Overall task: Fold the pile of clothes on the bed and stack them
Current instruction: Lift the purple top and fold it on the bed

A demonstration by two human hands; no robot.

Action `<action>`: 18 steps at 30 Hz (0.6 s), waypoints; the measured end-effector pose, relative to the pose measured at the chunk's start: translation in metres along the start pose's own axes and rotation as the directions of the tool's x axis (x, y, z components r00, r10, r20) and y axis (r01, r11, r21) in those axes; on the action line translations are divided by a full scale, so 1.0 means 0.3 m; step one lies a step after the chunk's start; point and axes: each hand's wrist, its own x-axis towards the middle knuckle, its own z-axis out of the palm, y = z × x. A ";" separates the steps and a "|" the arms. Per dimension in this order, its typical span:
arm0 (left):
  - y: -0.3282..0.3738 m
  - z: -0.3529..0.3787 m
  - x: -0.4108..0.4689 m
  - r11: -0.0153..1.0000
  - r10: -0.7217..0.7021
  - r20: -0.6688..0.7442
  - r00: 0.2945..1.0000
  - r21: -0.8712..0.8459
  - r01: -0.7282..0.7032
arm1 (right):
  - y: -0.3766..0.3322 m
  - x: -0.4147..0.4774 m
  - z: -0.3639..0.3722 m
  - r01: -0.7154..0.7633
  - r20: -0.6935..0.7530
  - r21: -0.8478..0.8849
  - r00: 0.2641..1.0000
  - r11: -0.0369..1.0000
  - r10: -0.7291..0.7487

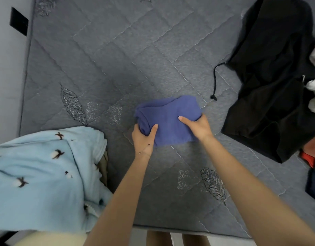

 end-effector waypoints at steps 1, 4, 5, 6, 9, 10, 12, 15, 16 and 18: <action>0.005 -0.001 -0.013 0.995 -0.040 0.046 0.998 -0.088 0.043 | 0.000 -0.007 -0.001 -0.045 0.050 0.030 0.998 0.999 0.043; 0.003 -0.001 -0.044 0.979 -0.098 0.169 0.981 -0.158 0.125 | 0.015 -0.047 -0.010 -0.154 0.194 0.128 0.973 0.980 0.128; 0.003 -0.005 -0.054 0.977 -0.106 0.196 0.975 -0.162 0.139 | 0.023 -0.062 -0.018 -0.147 0.189 0.135 0.974 0.980 0.120; 0.003 -0.015 -0.063 0.972 -0.117 0.205 0.972 -0.176 0.154 | 0.029 -0.078 -0.026 -0.126 0.164 0.140 0.981 0.982 0.102; 0.010 -0.077 -0.103 0.944 -0.145 0.201 0.969 -0.265 0.196 | 0.039 -0.134 -0.060 -0.083 0.123 0.155 0.990 0.984 0.064; 0.016 -0.104 -0.119 0.937 -0.142 0.194 0.971 -0.290 0.195 | 0.033 -0.161 -0.067 -0.071 0.122 0.161 0.991 0.984 0.051; 0.044 -0.158 -0.157 0.936 -0.119 0.153 0.981 -0.312 0.162 | 0.011 -0.224 -0.065 -0.020 0.112 0.150 0.994 0.989 0.003; 0.110 -0.246 -0.213 0.949 -0.050 0.050 0.998 -0.309 0.063 | -0.045 -0.350 -0.025 0.098 0.086 0.143 0.990 0.985 -0.111; 0.132 -0.280 -0.229 0.949 -0.033 0.017 0.999 -0.314 0.037 | -0.067 -0.398 -0.005 0.129 0.079 0.149 0.987 0.980 -0.141; 0.178 -0.351 -0.259 0.945 -0.007 -0.031 0.999 -0.326 -0.003 | -0.104 -0.489 0.031 0.168 0.072 0.167 0.981 0.972 -0.182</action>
